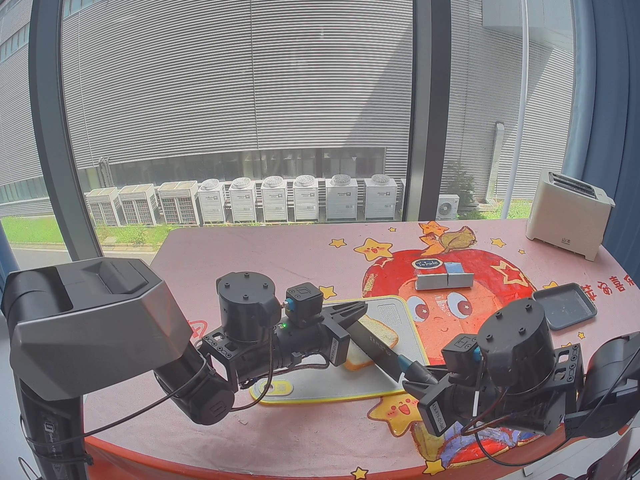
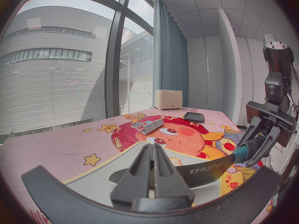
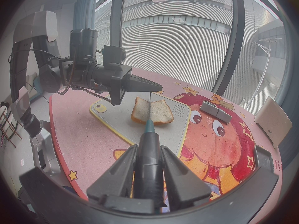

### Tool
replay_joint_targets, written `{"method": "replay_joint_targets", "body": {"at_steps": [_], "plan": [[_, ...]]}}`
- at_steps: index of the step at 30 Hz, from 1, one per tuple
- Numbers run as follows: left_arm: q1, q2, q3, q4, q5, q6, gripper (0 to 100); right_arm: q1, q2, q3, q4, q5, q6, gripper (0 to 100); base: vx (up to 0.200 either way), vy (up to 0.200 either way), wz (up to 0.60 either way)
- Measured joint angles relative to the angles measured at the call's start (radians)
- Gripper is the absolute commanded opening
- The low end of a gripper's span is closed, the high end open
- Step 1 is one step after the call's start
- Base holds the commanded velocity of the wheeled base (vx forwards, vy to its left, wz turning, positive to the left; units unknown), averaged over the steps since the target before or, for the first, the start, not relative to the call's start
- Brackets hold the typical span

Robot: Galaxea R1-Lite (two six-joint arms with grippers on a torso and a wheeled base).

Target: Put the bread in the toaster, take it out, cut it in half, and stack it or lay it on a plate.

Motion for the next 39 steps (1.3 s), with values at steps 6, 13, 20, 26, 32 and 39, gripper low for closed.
{"method": "replay_joint_targets", "body": {"at_steps": [6, 13, 20, 26, 32, 39], "plan": [[0.001, 0.007, -0.001, -0.011, -0.002, 0.0, 0, 0.0, 0.004, 0.007, 0.005, -0.001, 0.0, 0, 0.0, 0.0, 0.0], [0.001, -0.022, -0.003, 0.007, 0.0, 0.0, 0, 0.001, 0.011, 0.011, 0.006, -0.001, 0.0, 0, 0.0, 0.0, 0.0], [0.0, -0.061, -0.011, 0.011, -0.001, -0.001, 0, 0.0, 0.009, 0.007, -0.005, -0.001, 0.001, 0, 0.0, 0.0, 0.0], [0.002, -0.074, -0.019, 0.009, -0.001, -0.002, 0, 0.001, 0.005, -0.004, -0.006, -0.001, 0.001, 0, 0.0, 0.0, 0.0], [0.003, -0.049, -0.024, 0.021, 0.003, -0.002, 0, 0.0, 0.006, -0.007, -0.006, -0.001, 0.001, 0, 0.0, 0.0, 0.0], [0.019, -0.018, -0.042, 0.044, 0.011, -0.001, 0, 0.0, 0.006, -0.007, -0.005, -0.001, 0.001, 0, 0.0, 0.0, 0.0]]}}
